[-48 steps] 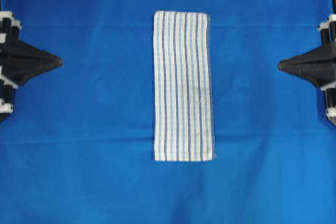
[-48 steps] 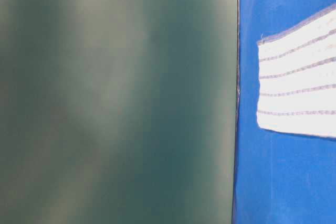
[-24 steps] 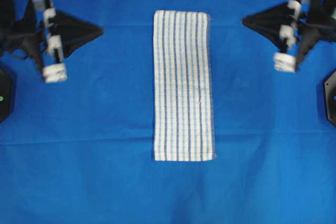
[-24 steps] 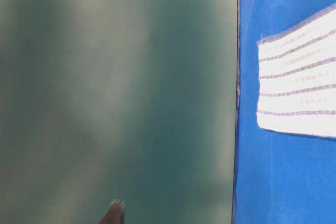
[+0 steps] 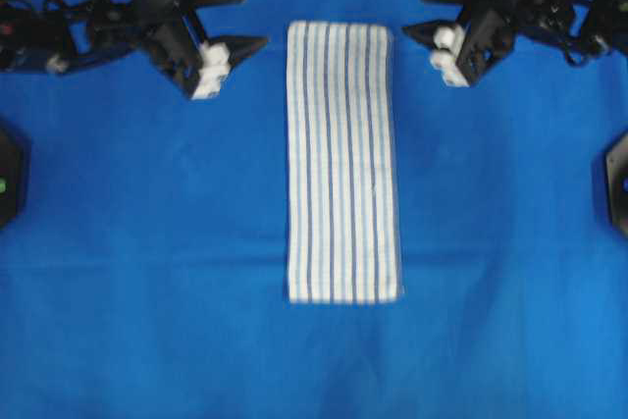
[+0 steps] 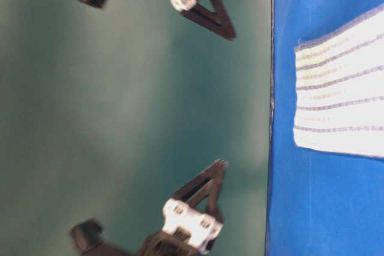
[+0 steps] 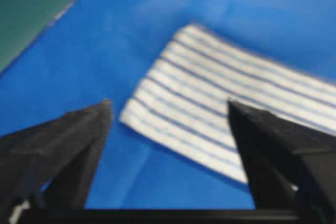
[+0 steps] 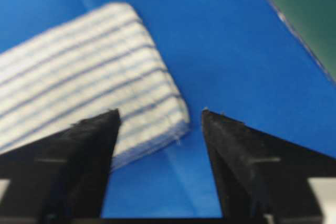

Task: Fold a vertical towel.
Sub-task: 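Move both grippers toward the top corners of the striped towel, then grasp the towel's top left and right corners with both grippers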

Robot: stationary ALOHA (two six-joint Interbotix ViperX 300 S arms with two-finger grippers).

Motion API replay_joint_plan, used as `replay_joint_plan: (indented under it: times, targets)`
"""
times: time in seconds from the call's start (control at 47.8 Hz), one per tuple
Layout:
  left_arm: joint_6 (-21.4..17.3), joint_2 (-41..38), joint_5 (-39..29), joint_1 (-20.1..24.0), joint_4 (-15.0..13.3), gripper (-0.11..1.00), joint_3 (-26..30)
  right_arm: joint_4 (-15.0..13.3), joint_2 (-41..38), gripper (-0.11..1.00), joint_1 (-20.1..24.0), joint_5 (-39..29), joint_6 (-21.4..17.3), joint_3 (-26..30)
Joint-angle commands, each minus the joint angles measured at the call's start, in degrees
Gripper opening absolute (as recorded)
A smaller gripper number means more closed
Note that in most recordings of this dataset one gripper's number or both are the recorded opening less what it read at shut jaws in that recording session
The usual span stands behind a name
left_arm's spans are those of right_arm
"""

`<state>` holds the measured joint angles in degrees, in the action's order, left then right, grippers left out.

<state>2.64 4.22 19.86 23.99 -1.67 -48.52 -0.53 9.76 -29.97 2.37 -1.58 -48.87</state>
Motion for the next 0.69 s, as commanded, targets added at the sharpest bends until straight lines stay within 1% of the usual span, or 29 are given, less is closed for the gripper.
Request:
replay_joint_plan:
  times: [0.0,0.063,0.293,0.523,0.669]
  targets:
    - [0.0,-3.2,1.0,1.1,-0.1,0.83,2.9,-0.4,-3.3,0.61,-1.2,0.9,0.1,2.2]
    - [0.1,-6.5,1.5,1.8,0.0,0.82,4.3,-0.4,-5.8,0.59,-1.7,1.7,0.1,2.8]
    - [0.1,-16.4,4.3,3.3,0.0,0.82,8.3,-0.4,-13.8,0.59,-2.1,4.7,0.2,5.2]
    - [0.1,-21.9,4.6,3.3,0.0,0.82,11.7,-0.4,-18.6,0.59,-2.1,5.6,0.2,6.5]
    - [0.0,-24.4,4.0,3.2,-0.1,0.79,13.4,-0.3,-20.1,0.59,-2.4,6.5,0.1,6.9]
